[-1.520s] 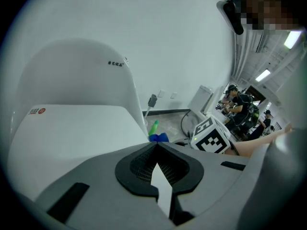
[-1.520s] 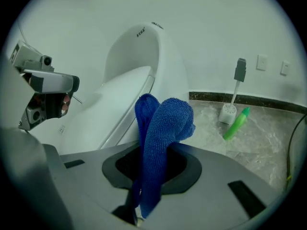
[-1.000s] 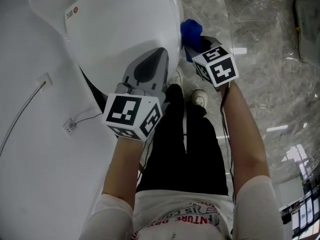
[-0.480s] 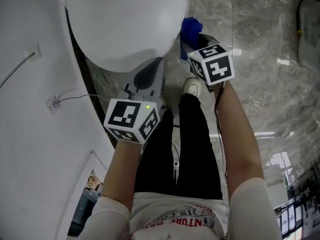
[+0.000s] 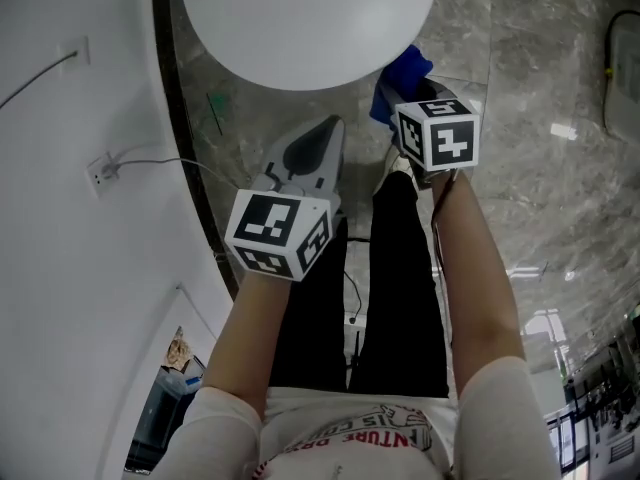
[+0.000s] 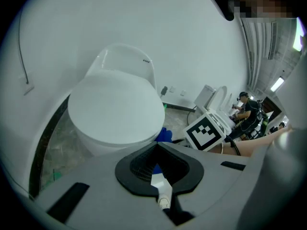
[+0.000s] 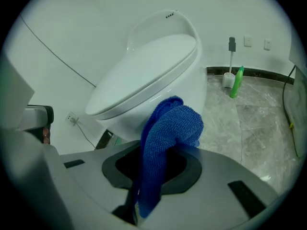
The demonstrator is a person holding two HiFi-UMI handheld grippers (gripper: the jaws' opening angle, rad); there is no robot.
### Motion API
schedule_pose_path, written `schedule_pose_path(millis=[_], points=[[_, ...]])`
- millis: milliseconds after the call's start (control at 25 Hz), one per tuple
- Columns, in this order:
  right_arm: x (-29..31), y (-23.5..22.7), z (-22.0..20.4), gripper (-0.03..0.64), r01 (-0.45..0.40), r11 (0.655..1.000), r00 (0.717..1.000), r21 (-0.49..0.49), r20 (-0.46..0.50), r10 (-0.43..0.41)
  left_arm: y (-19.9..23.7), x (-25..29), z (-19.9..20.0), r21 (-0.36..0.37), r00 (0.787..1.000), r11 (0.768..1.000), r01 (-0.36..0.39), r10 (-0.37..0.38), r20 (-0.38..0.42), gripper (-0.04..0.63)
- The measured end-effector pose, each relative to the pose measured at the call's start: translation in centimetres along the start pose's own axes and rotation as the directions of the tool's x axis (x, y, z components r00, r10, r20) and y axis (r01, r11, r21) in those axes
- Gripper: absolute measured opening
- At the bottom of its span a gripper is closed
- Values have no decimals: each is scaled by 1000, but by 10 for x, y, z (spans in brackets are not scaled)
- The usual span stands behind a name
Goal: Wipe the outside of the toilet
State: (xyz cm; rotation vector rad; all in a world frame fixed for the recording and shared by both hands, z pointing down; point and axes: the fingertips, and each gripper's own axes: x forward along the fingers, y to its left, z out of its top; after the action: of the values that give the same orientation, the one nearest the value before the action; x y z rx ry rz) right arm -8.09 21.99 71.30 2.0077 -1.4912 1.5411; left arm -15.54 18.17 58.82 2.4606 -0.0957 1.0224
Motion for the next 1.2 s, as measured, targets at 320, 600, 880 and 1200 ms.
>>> schedule_pose_path(millis=[320, 600, 880, 1200], points=[[19, 63, -19, 77, 27, 982, 1000, 189, -10, -26, 58, -58, -30, -20, 1000, 1000, -8, 8, 0, 6], [37, 116, -24, 77, 18, 987, 1000, 158, -20, -15, 101, -91, -53, -50, 1000, 998, -23, 23, 11, 6], [47, 174, -19, 77, -57, 989, 998, 139, -8, 59, 142, -133, -77, -99, 996, 991, -90, 91, 2, 6], [-8, 212, 16, 77, -116, 989, 993, 92, 32, 114, 134, -183, -44, -112, 989, 984, -139, 145, 41, 6]])
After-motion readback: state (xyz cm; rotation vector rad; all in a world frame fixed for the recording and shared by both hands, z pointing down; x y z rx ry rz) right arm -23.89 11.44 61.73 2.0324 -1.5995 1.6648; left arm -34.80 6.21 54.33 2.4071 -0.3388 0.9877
